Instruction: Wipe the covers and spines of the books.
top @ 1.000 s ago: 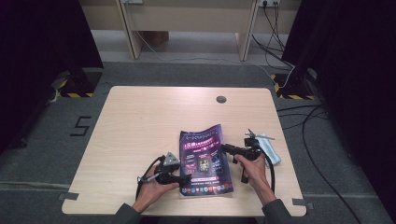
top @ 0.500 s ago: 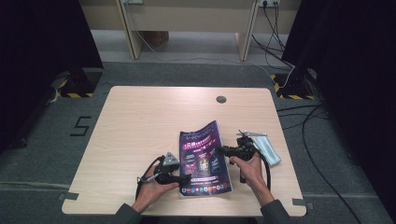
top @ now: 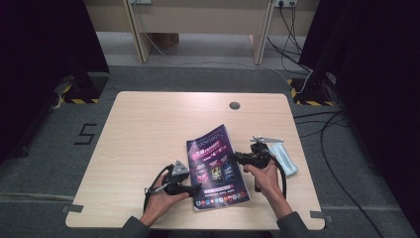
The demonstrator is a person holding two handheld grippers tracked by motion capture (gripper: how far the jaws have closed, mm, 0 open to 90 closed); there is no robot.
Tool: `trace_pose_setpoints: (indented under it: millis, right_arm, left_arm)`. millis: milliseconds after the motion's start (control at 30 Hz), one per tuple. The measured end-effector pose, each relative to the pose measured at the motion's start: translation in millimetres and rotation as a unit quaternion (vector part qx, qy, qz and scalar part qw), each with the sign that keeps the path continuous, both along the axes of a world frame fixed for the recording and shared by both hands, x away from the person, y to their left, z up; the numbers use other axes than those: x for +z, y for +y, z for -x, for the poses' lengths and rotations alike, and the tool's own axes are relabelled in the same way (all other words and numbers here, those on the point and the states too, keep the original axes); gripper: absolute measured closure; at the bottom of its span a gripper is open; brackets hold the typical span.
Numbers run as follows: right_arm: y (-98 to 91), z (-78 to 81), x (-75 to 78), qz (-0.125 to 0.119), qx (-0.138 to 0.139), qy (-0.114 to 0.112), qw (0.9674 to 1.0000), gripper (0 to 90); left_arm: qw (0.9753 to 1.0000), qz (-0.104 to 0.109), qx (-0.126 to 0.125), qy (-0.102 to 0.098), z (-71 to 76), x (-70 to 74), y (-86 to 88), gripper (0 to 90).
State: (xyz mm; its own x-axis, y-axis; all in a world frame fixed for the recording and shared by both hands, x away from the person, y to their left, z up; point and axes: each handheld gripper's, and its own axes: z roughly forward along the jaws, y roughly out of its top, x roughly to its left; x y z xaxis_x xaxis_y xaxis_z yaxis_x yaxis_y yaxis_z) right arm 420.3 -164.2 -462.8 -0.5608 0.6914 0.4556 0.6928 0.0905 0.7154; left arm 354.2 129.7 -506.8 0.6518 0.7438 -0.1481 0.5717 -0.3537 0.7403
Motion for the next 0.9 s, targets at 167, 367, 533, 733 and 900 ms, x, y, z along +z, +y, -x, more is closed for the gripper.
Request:
trace_pose_setpoints:
  millis: [167,367,533,733,900]
  right_arm:
    - [3.6,-0.5,10.0,0.022,0.008,-0.017,0.9996,83.2]
    - [4.9,0.8,18.8,0.039,0.018,-0.034,0.9985,83.3]
    - [6.0,2.6,28.1,0.065,0.022,-0.056,0.9961,83.3]
    - [10.7,0.1,39.0,0.083,0.02,-0.067,0.9941,83.4]
    - [13.3,-3.2,52.4,0.106,0.026,-0.082,0.9907,83.3]
  left_arm:
    - [0.9996,0.017,0.017,-0.012,-0.3,7.0,5.9,33.4]
    - [0.999,0.035,0.027,-0.009,-2.0,8.7,9.7,33.0]
    - [0.9977,0.057,0.037,-0.004,-4.9,13.0,14.9,33.0]
    - [0.9979,0.059,0.026,-0.004,-0.3,15.8,8.6,32.5]
    - [0.9984,0.054,0.018,-0.001,0.6,14.7,5.4,32.2]
